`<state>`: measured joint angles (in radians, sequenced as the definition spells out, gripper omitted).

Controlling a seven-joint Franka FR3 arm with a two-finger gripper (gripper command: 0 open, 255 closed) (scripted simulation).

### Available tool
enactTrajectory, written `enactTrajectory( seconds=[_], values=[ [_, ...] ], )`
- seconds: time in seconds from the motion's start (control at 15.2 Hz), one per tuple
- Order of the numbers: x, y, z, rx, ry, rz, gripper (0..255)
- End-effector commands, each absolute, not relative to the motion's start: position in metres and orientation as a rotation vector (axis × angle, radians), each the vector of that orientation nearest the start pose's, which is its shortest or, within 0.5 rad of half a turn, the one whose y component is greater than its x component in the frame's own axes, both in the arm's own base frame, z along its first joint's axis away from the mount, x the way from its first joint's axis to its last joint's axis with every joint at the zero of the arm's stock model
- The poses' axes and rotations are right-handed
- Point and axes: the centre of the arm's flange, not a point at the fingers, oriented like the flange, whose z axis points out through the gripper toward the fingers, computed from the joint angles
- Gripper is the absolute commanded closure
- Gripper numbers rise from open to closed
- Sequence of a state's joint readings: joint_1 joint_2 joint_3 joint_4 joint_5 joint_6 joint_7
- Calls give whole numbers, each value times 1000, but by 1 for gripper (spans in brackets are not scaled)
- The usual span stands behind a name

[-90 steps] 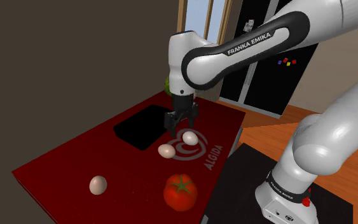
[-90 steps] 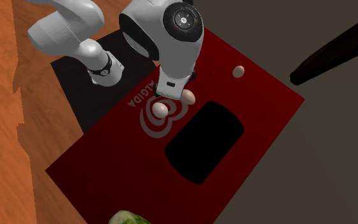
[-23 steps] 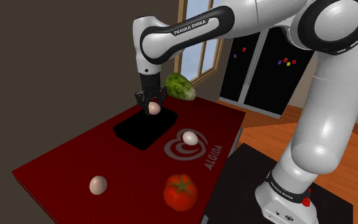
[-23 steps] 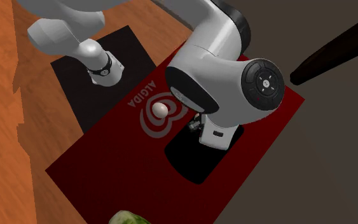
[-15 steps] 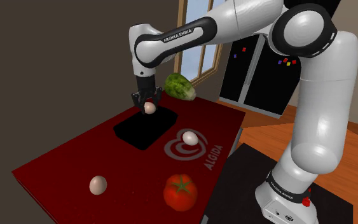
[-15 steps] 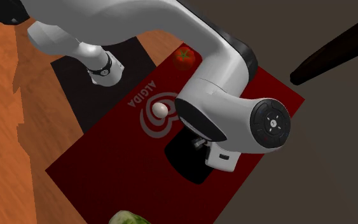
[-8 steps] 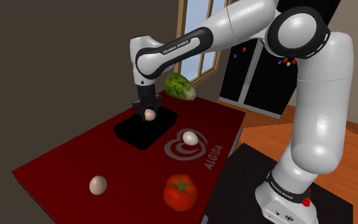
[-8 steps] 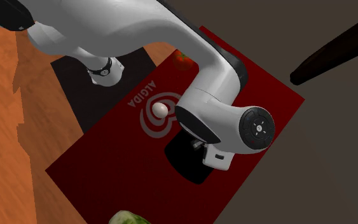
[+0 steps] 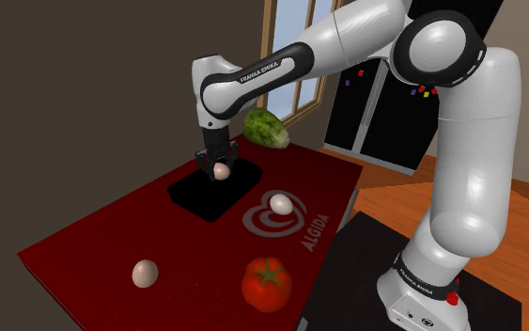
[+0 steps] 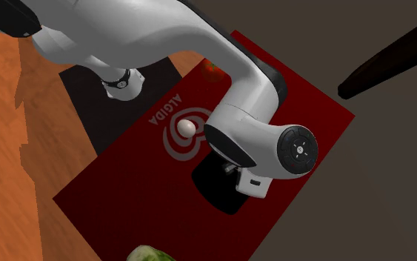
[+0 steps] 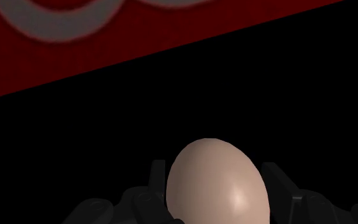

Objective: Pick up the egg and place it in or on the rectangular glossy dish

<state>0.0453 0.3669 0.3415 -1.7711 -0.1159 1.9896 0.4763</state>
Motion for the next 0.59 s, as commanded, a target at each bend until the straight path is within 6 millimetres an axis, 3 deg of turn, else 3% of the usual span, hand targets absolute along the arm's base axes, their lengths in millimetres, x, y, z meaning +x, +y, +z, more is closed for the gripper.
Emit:
enactTrajectory(
  seconds=[0.0,0.33,0.53],
  values=[
    [592,216,354,-3170,78,193,0],
    [592,216,354,-3170,78,193,0],
    [596,217,394,-3170,78,193,0]
  ],
)
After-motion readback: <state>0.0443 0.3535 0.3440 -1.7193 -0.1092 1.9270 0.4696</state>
